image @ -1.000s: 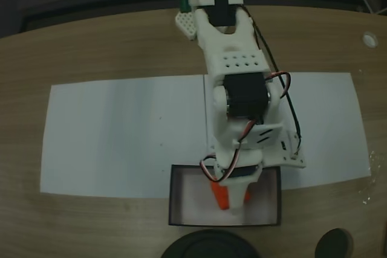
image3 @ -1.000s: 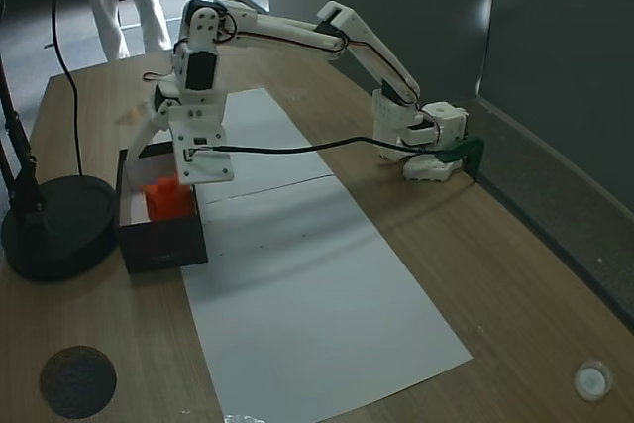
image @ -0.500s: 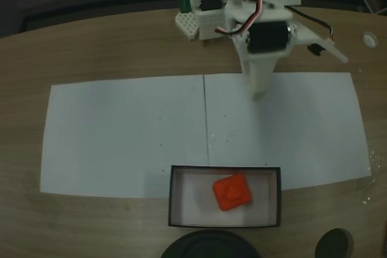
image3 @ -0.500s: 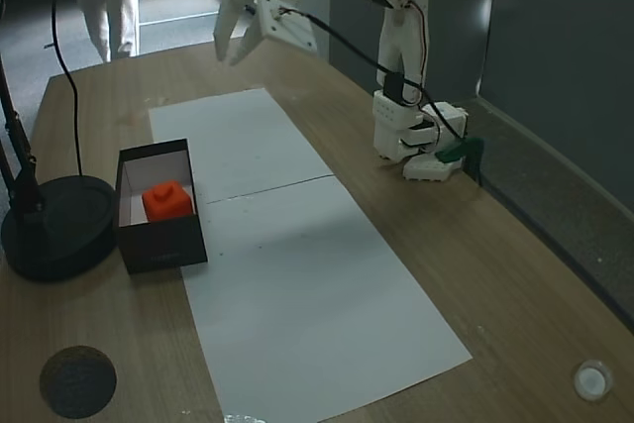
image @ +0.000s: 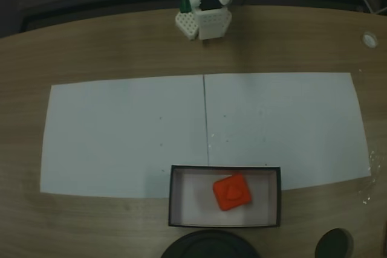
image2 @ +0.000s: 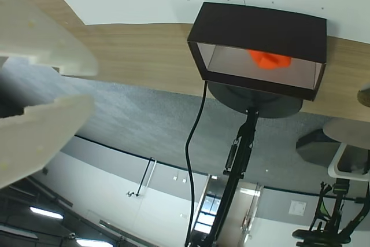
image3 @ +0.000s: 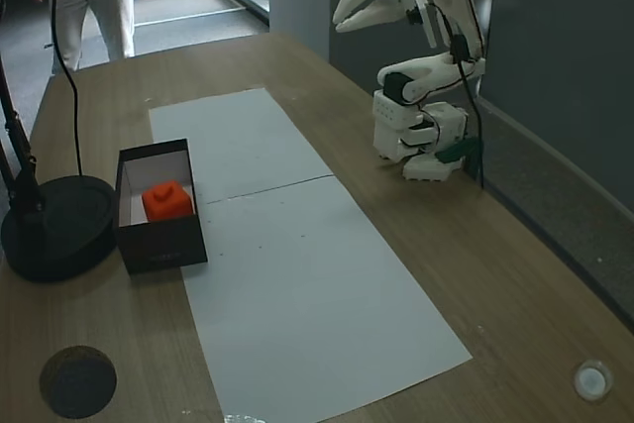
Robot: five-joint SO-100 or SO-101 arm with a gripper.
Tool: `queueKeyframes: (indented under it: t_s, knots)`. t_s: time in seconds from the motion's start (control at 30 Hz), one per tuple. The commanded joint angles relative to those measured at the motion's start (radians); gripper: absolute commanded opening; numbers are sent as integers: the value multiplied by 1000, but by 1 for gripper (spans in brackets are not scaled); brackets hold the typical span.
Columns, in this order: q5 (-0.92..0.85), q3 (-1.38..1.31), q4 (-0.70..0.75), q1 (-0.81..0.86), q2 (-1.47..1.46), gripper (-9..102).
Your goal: Grab a orange square and put it in the box.
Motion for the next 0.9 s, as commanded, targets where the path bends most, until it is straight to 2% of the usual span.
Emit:
queueKeyframes:
  t_s: [0.0, 0.27, 0.37, 0.63, 0.87]
  knots:
    - [-46, 69, -37, 38, 115, 0]
    - [-72, 233, -146, 201, 295, 0]
    - [-63, 337, -199, 204, 348, 0]
    - [-60, 512, -232, 202, 350, 0]
    - [-60, 842, -291, 204, 351, 0]
